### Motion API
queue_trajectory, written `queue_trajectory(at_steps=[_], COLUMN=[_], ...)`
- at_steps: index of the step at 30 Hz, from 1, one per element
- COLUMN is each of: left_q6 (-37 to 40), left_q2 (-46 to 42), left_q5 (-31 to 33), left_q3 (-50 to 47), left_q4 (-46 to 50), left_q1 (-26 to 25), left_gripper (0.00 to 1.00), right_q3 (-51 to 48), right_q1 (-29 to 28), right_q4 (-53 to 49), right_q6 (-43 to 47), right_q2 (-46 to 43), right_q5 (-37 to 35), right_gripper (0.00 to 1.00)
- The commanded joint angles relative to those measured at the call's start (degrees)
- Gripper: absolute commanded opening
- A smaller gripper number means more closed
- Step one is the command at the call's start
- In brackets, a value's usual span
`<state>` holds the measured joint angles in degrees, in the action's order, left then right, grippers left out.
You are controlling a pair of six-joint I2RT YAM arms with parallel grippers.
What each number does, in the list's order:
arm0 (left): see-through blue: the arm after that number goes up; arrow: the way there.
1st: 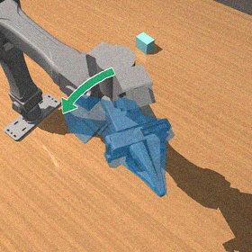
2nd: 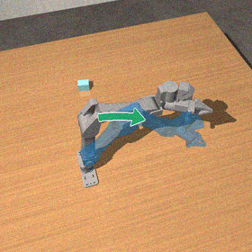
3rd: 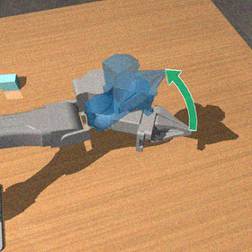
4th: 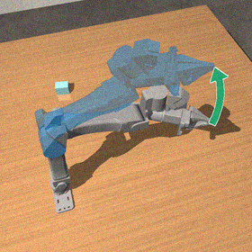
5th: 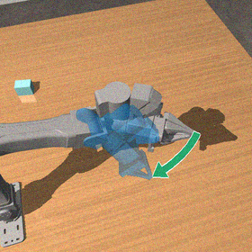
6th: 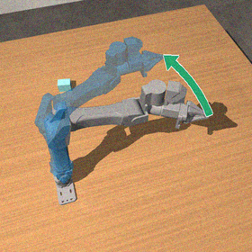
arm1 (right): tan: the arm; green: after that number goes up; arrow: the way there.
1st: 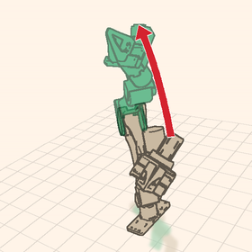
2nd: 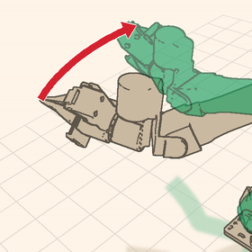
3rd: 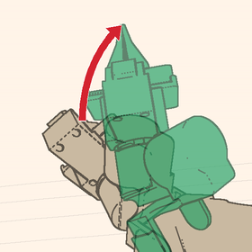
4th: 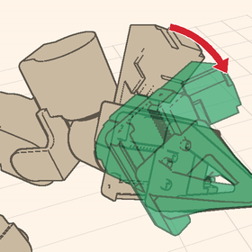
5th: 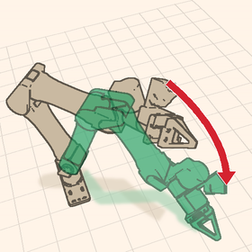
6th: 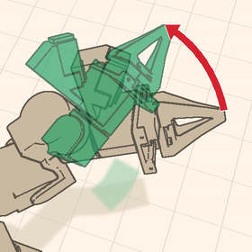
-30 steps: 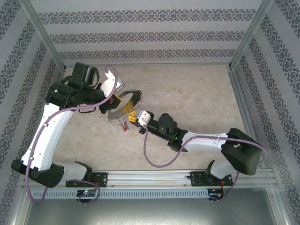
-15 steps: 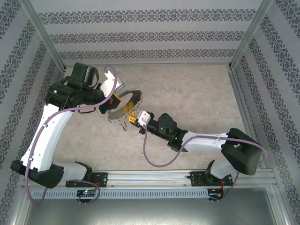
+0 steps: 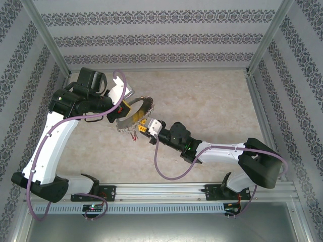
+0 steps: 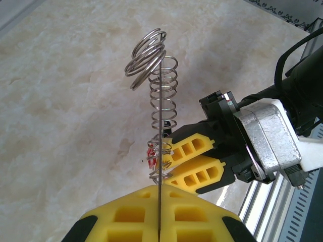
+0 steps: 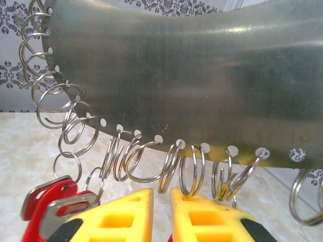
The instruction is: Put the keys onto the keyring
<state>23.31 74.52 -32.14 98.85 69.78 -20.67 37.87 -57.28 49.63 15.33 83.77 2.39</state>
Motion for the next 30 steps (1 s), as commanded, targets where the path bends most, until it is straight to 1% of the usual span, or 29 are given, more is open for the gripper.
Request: queue_trajectory(at_steps=[1, 6, 12, 18, 30], left_q6=[-0.8, -0.9, -1.0, -1.4, -1.5], left_q2=[-1.3, -1.3, -1.3, -1.2, -1.0], left_q5=[-1.4, -1.3, -1.2, -0.9, -0.8], left_q3=[-0.3, -0.3, -0.6, -0.8, -0.8], left_q4=[-2.9, -3.0, -3.1, -3.4, -3.7], left_q1=[-0.7, -0.7, -0.8, -0.7, -0.8], left_gripper=[0.00, 0.00, 0.00, 0.00, 0.00], right_q3=[0.4, 0.5, 0.5, -0.1, -1.0], right_q1=[-0.5, -0.6, -0.6, -0.7, -0.9], right_q4=[3.0, 3.6, 4.1, 4.6, 6.4], right_q6=[-0.5, -0.5, -1.1, -1.4, -1.9], right_q2=[-0.9, -0.6, -0.7, -0.9, -0.8], right_q5=[0.4, -0.7, 0.5, 0.6, -1.8], right_gripper=[0.17, 0.19, 0.16, 0.15, 0.19])
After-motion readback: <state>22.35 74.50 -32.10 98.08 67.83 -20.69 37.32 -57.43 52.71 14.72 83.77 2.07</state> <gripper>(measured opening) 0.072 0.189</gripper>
